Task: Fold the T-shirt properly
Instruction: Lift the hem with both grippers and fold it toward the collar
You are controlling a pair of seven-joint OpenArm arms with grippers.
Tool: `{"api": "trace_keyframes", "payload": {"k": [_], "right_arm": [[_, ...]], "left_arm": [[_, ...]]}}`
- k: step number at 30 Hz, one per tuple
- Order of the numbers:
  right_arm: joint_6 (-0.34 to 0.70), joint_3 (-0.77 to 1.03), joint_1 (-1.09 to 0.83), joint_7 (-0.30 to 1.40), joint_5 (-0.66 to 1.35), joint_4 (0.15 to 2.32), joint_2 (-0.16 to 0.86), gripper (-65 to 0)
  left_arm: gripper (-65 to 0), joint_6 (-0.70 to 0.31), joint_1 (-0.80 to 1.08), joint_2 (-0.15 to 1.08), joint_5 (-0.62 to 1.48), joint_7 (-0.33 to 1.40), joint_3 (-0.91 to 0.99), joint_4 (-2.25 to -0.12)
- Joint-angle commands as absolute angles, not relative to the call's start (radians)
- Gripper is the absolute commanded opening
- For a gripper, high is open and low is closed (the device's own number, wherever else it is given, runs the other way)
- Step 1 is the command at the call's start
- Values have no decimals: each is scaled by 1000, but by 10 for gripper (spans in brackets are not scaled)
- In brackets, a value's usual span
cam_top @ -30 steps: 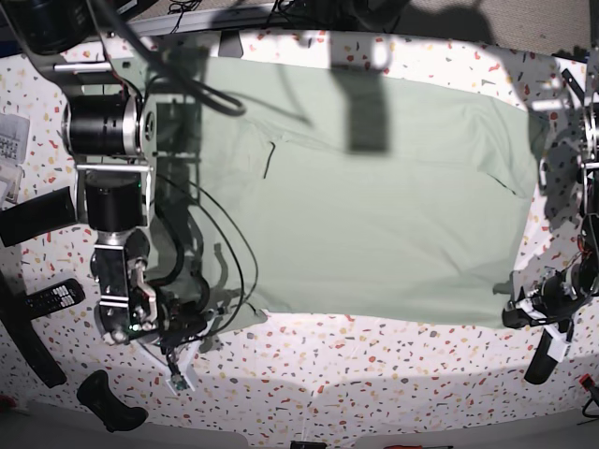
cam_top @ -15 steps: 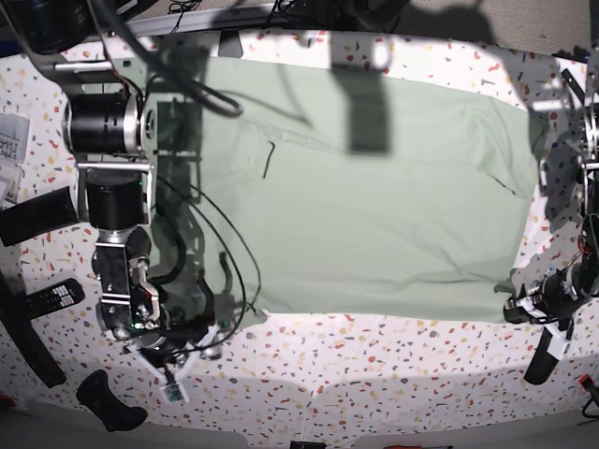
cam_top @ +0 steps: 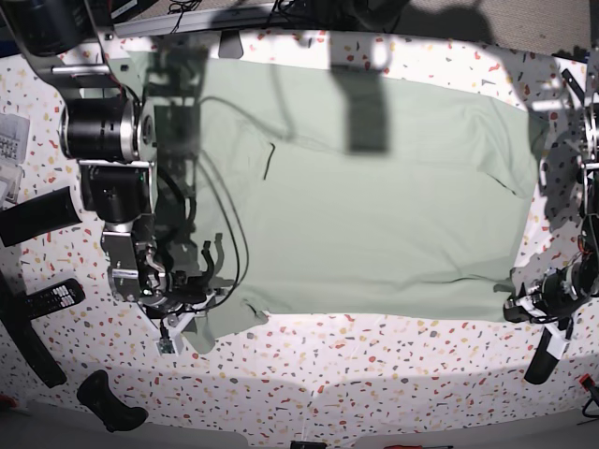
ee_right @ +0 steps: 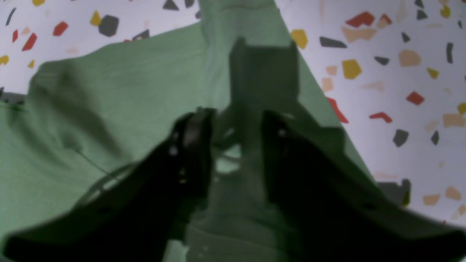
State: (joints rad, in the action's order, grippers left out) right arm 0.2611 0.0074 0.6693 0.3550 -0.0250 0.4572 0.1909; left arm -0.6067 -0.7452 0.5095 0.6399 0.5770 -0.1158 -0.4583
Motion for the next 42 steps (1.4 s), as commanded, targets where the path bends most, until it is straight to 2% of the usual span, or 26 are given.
{"api": "trace_keyframes", "payload": {"k": [1,3,10,16,25,32,35,42], "right_arm": [[261,8,693,366,-28,463,194,-524],[262,8,701,368,-57,467,193,-650],[266,8,755,429,-105,514,191,-650],[368,8,863,516,-105,518,191,-650],[383,8,983,620,-94,518,191,-650],[400,8,946,628,-94,518,191,-650],[491,6,919,618,-94,538,191,-650],[510,6,777,672,-44,772,191,-650]], "left_arm": [[-650,-614,-781,524,656,557,-111,-473],[-650,-613,-781,524,657,555,-111,-473],[-650,-613,-782,524,657,529,-111,-473],[-650,-613,-782,524,656,525,-111,-473],[-650,-613,-784,525,657,530,-111,-473],[-650,-616,-784,525,664,580,-111,-473],[-650,-659,-781,528,717,617,-111,-473],[-650,-689,-764,533,790,675,-111,-480]]}}
